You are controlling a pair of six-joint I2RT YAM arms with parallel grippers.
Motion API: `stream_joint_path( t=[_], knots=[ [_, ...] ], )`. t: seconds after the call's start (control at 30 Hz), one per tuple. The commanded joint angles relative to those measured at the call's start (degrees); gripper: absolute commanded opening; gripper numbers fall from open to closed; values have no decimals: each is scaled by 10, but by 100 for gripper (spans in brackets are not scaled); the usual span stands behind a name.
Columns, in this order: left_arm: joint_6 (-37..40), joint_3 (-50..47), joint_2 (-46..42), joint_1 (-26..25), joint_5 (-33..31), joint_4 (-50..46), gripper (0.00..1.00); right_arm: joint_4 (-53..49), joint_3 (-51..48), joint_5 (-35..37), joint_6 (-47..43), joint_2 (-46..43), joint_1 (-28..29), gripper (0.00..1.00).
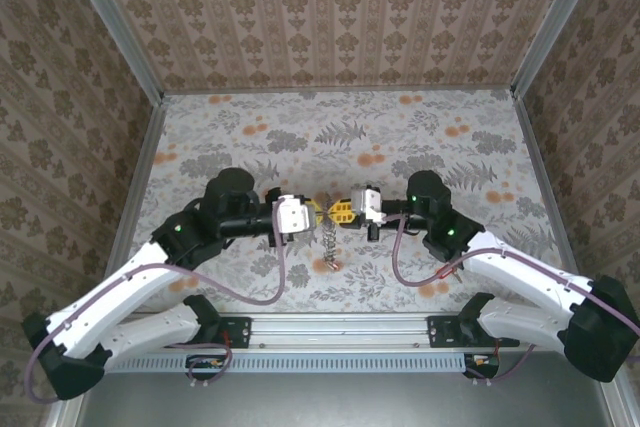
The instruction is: Put the keys on the keyring
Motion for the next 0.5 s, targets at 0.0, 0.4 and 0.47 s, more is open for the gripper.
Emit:
stream_joint_path(
  t=[0.0, 0.4, 0.47],
  knots=[
    [-17, -8, -11, -3, 16, 41, 17, 138, -5, -56, 72, -1, -3, 0],
    [-12, -2, 5, -1, 14, 37, 22, 196, -6, -71, 114, 13, -2, 0],
    [-13, -1, 4, -1, 17, 40, 20, 196, -6, -74, 113, 13, -2, 0]
  ],
)
